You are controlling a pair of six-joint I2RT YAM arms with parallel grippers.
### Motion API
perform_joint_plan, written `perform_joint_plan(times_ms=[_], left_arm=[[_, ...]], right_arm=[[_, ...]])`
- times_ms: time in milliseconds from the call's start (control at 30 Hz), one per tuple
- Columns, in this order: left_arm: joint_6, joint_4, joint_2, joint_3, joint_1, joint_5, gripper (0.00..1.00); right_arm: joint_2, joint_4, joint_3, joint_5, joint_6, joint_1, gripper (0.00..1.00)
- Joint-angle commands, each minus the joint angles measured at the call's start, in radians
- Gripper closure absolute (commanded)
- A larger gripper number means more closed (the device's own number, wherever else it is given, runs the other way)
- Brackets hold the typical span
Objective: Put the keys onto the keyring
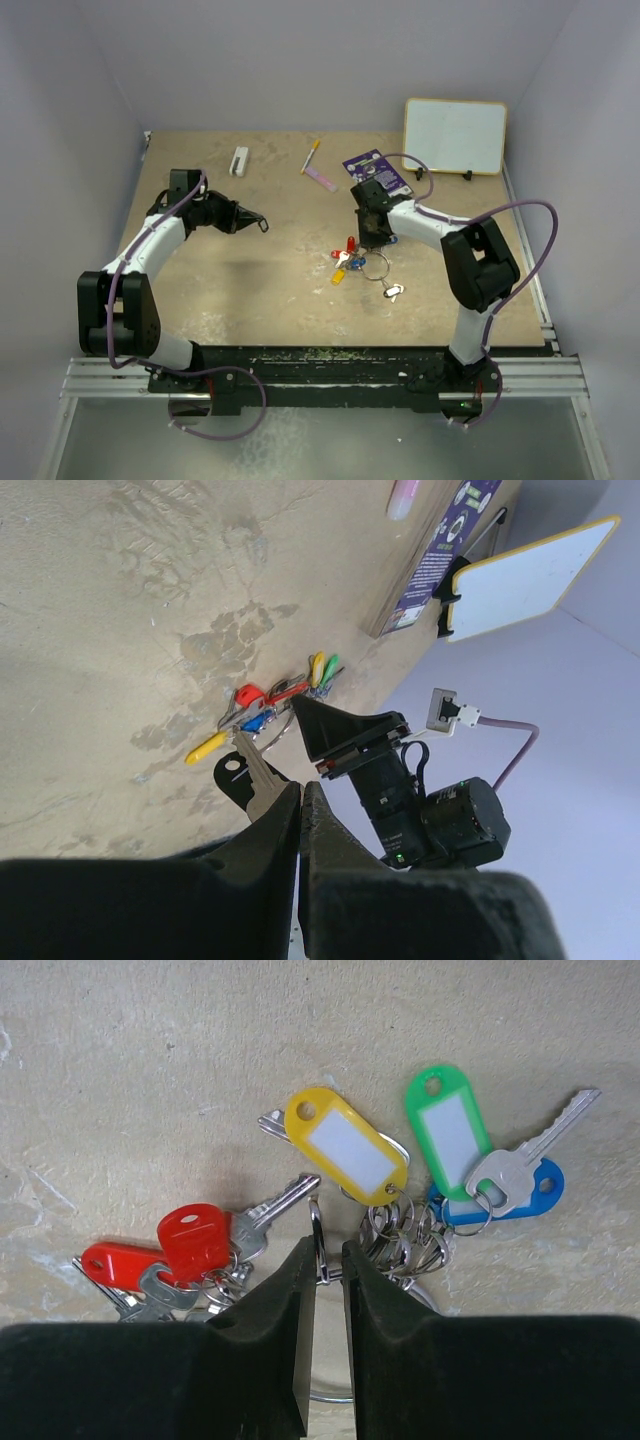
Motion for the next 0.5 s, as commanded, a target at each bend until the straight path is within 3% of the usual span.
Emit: perform_joint_plan(times_ms=[0, 467], left_arm=[[-0.012, 0.030, -0.018, 0.005, 0.006, -0.003, 0.96], [-0.016, 0.030, -0.014, 0.001, 0.007, -0.002, 0.96]], right_arm=[[0.007, 0.027, -0.006, 0.019, -0.012, -0.002, 0.80], [-0.024, 0.047, -0.108, 0.014, 0.025, -0.001, 0.87]])
